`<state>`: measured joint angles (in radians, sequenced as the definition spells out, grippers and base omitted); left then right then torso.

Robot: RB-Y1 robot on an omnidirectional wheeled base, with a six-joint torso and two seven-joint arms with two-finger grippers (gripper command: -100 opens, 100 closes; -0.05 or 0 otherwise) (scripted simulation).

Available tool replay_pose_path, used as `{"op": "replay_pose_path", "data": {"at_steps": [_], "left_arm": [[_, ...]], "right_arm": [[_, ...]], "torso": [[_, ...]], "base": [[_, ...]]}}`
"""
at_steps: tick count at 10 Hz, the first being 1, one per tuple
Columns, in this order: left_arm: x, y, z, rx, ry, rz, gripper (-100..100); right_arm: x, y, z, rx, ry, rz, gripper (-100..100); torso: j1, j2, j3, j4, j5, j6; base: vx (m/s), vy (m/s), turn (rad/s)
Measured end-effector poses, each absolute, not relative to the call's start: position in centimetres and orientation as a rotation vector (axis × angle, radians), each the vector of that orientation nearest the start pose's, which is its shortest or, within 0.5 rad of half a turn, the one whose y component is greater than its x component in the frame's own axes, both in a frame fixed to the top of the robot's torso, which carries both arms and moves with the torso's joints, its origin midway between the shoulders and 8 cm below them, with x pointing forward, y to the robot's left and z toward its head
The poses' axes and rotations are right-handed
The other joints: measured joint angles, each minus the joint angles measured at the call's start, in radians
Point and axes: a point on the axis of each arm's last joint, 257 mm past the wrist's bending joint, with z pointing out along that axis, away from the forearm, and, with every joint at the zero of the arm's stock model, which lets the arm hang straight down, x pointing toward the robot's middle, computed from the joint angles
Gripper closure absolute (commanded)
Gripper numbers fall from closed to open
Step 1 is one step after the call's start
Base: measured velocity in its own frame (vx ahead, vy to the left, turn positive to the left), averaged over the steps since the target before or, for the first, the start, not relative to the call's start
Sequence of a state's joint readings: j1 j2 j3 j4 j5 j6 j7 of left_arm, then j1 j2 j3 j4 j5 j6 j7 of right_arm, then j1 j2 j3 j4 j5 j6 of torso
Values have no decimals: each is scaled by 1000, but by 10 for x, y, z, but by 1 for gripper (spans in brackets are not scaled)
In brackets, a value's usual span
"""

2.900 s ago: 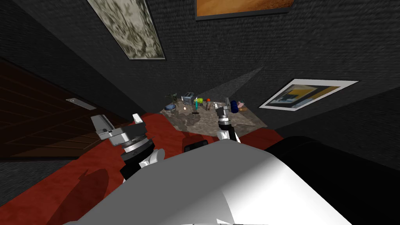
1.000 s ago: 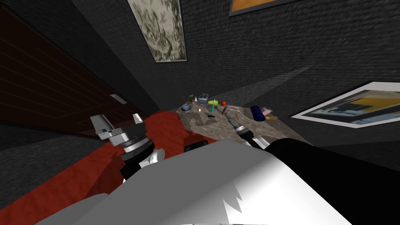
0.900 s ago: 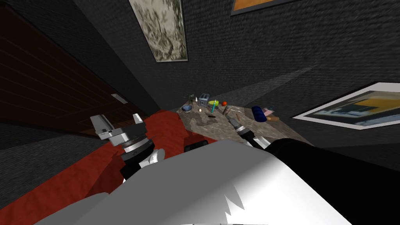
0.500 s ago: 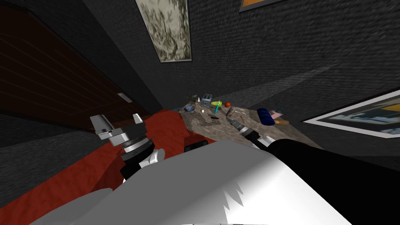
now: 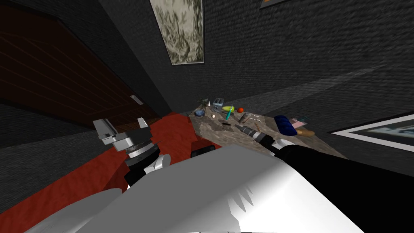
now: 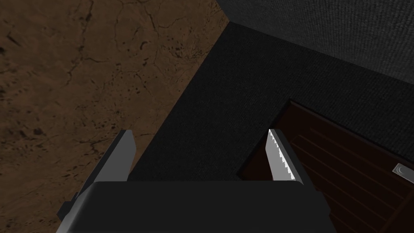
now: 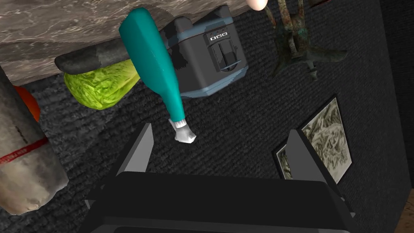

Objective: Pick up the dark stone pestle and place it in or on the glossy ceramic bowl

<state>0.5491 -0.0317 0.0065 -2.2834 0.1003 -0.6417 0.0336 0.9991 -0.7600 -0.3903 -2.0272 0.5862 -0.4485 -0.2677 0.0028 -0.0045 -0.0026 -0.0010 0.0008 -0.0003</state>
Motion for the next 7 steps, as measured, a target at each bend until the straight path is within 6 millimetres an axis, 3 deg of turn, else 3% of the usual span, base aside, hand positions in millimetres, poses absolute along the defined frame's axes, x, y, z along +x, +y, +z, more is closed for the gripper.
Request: {"op": "replay_pose_path", "data": {"at_steps": [7], "left_arm": [[310, 300, 36, -667, 437, -1382, 0]], "right_arm": [[243, -456, -239, -12, 2134, 280, -100]], "torso": [[-1, 1, 1, 0, 0, 1]], "base": [[63, 23, 114]]}}
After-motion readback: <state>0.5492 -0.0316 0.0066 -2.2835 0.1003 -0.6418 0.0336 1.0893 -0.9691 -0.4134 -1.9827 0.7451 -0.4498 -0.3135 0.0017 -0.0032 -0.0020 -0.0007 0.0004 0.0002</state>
